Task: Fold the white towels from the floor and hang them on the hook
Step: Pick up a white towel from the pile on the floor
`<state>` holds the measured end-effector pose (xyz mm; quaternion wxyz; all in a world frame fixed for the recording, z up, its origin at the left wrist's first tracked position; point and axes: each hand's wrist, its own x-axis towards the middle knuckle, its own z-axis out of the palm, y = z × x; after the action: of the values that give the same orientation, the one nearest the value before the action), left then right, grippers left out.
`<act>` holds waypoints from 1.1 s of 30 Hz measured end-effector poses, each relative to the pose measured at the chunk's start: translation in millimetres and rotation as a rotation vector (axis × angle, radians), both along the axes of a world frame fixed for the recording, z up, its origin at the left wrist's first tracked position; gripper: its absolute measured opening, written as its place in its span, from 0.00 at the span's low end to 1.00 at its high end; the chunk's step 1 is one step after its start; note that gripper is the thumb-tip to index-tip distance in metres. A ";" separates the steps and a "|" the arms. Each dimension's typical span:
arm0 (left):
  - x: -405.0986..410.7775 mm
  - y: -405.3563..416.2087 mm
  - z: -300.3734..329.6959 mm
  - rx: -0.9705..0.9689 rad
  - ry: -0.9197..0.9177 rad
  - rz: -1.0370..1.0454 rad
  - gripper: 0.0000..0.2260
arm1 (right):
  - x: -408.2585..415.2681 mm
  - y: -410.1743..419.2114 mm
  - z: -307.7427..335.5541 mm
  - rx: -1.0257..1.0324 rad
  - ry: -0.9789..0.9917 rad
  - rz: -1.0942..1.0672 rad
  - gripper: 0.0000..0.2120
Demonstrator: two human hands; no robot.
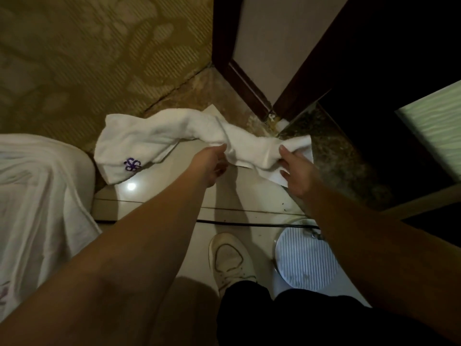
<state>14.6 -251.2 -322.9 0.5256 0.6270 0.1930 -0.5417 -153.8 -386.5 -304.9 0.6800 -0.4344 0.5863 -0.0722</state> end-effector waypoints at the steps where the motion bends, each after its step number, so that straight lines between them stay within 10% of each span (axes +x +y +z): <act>1: -0.1 -2.9 5.4 -0.035 -0.018 -0.032 0.09 | 5.1 1.3 1.9 0.049 -0.098 0.029 0.14; 8: 9.5 -18.6 60.2 -0.271 -0.176 -0.303 0.22 | 45.8 12.7 23.5 -0.319 0.110 0.570 0.28; 17: 47.2 8.0 94.2 -0.308 -0.277 -0.381 0.05 | 86.2 27.6 56.9 -0.691 0.063 1.031 0.25; 26: 69.7 47.0 142.1 -0.384 -0.215 -0.149 0.18 | 124.9 63.6 126.4 -0.749 -0.106 0.726 0.23; 33: 82.2 93.7 241.6 -0.461 -0.146 0.075 0.18 | 160.8 96.5 239.3 -0.988 -0.183 1.004 0.22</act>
<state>96.8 -157.5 -81.3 0.6871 0.5203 0.0490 -0.5048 6.9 -290.0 -65.6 0.4011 -0.9019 0.1545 -0.0437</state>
